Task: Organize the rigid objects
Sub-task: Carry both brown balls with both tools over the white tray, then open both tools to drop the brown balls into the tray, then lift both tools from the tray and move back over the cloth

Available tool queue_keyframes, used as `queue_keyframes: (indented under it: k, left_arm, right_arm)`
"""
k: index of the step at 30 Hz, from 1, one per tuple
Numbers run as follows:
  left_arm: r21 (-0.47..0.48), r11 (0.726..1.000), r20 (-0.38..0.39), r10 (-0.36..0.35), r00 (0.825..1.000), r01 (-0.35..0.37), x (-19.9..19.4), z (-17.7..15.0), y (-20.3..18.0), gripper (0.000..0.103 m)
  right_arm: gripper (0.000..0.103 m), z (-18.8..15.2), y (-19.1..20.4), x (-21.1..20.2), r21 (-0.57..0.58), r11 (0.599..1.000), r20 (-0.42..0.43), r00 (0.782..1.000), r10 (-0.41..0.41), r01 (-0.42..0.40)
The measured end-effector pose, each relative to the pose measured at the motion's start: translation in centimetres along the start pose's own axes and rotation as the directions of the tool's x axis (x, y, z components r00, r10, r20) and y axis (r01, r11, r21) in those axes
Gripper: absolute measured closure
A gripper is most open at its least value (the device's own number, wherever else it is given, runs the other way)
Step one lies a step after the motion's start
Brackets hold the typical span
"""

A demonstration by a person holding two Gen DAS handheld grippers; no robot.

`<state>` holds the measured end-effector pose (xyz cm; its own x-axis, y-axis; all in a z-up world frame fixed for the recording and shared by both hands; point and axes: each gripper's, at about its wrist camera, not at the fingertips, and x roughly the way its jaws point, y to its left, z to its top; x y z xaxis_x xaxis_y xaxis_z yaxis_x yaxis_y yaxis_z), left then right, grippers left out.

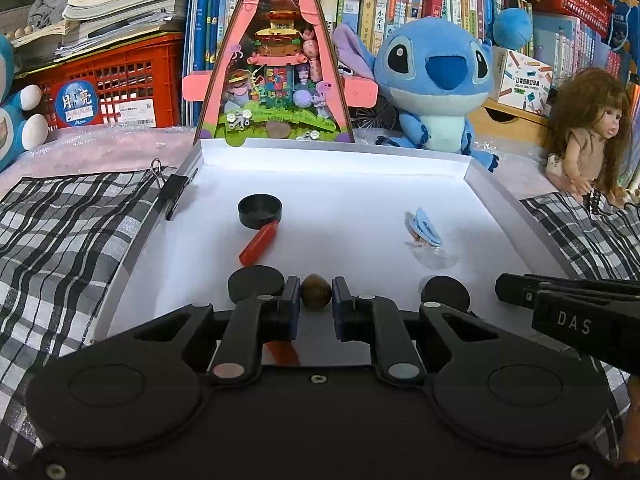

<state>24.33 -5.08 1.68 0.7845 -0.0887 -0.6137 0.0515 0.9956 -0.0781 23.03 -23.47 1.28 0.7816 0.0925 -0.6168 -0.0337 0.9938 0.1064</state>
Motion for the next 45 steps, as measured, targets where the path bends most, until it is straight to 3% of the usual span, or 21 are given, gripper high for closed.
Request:
queue_keyframes:
  k: [11,13,17,19,24,45]
  left_arm:
    - [0.011,1.0,-0.007,0.001,1.0,-0.001,0.1,0.0,-0.1,0.087]
    - [0.001,1.0,-0.008,-0.003,1.0,0.003,0.0,0.0,-0.1,0.087]
    - [-0.005,1.0,-0.003,-0.022,1.0,0.022,-0.7,-0.1,0.1,0.072]
    - [0.009,1.0,0.015,-0.026,1.0,0.026,-1.3,-0.3,0.0,0.064]
    - [0.05,0.998,0.045,-0.046,0.998,0.044,-3.1,-0.7,0.0,0.052]
    - [0.167,0.975,0.129,-0.169,0.977,0.147,-12.8,-6.1,0.5,0.031]
  right_arm:
    - [0.081,0.2,0.3,0.2,-0.031,1.0,-0.024,1.0,-0.008,0.007]
    - [0.077,0.3,0.2,0.2,-0.027,1.0,-0.026,1.0,-0.001,0.0]
    - [0.073,0.3,0.2,-0.1,-0.02,1.0,-0.023,1.0,0.017,-0.017]
    - [0.057,0.3,0.2,-0.4,-0.016,1.0,-0.017,1.0,0.022,-0.022]
    - [0.048,0.2,0.5,-1.5,-0.033,0.999,0.006,0.999,0.032,-0.032]
    - [0.022,-4.4,0.4,-11.5,-0.192,0.975,0.131,0.982,0.135,-0.108]
